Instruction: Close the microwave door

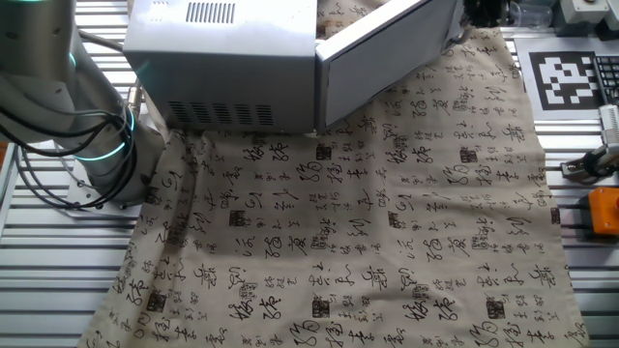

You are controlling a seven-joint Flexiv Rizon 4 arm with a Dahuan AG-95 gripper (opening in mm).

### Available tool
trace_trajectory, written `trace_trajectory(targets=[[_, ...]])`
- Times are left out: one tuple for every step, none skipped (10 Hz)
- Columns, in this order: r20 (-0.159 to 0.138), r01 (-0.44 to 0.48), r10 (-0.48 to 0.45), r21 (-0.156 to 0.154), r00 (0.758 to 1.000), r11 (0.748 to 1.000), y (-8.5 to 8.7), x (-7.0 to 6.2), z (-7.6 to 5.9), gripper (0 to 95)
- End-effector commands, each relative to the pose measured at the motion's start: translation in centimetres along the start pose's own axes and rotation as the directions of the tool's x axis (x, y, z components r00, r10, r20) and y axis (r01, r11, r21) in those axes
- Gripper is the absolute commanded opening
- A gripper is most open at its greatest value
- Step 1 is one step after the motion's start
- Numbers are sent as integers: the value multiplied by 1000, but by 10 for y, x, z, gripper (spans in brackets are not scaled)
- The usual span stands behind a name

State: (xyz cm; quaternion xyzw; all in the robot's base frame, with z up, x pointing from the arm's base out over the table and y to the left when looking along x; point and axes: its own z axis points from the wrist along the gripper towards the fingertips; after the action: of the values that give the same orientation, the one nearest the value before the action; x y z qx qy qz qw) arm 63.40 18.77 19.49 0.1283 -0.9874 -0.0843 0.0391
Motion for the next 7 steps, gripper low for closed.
trace_trajectory(targets=[[0,5,-5,-14,1000,1000,0,1,0,0],[-3,5,-5,-26,1000,1000,0,1,0,0],[-10,9,-10,-32,1000,999,2,0,-3,0],[-23,8,-9,-38,1000,999,6,0,-6,0],[-31,4,-5,-44,999,999,10,0,-8,0],[-35,1,-3,-52,999,999,14,1,-9,0],[-34,1,-3,-54,999,999,15,1,-9,0]])
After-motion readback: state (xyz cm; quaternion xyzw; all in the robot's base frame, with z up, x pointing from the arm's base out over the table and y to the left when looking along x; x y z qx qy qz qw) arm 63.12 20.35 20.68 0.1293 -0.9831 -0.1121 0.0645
